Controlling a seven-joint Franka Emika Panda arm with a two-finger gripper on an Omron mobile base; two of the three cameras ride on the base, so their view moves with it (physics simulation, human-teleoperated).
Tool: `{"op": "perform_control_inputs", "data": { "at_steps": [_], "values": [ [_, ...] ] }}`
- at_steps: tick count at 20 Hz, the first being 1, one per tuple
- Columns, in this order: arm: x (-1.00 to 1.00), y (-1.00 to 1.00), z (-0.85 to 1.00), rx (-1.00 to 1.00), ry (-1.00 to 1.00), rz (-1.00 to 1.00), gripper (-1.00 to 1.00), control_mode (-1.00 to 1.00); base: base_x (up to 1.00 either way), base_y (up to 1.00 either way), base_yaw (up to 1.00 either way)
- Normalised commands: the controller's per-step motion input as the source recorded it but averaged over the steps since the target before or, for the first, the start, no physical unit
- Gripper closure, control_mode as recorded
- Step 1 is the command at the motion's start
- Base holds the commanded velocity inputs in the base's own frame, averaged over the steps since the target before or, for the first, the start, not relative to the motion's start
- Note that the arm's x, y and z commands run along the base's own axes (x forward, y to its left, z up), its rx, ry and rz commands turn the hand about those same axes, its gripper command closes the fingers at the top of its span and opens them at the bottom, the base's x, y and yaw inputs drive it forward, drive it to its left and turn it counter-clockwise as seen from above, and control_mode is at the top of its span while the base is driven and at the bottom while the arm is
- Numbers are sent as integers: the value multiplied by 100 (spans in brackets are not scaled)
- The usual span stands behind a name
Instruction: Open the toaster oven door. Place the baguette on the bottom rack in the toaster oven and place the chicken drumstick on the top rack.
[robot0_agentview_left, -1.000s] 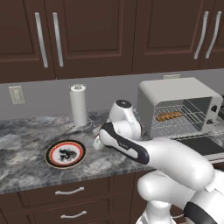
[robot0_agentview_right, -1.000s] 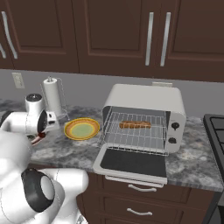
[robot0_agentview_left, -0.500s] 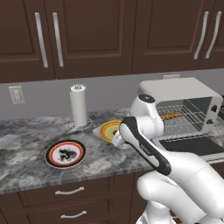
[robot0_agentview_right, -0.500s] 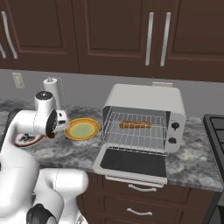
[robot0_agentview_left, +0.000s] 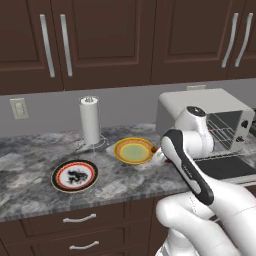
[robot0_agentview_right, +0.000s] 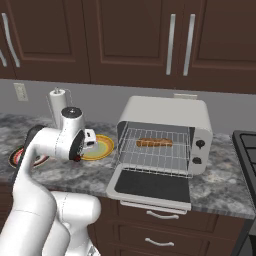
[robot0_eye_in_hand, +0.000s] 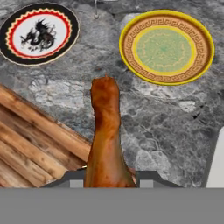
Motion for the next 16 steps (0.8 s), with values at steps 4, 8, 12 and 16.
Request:
{"op": "perform_control_inputs", "data": {
  "at_steps": [4,8,12,16],
  "values": [
    [9,-64,12,0,12,-5,100,-100,0,0,0],
    [11,-72,13,0,9,-5,100,-100,0,0,0],
    [18,-66,13,0,16,-7,100,-100,0,0,0],
    [27,-64,2,0,15,-6,100,-100,0,0,0]
  ]
}}
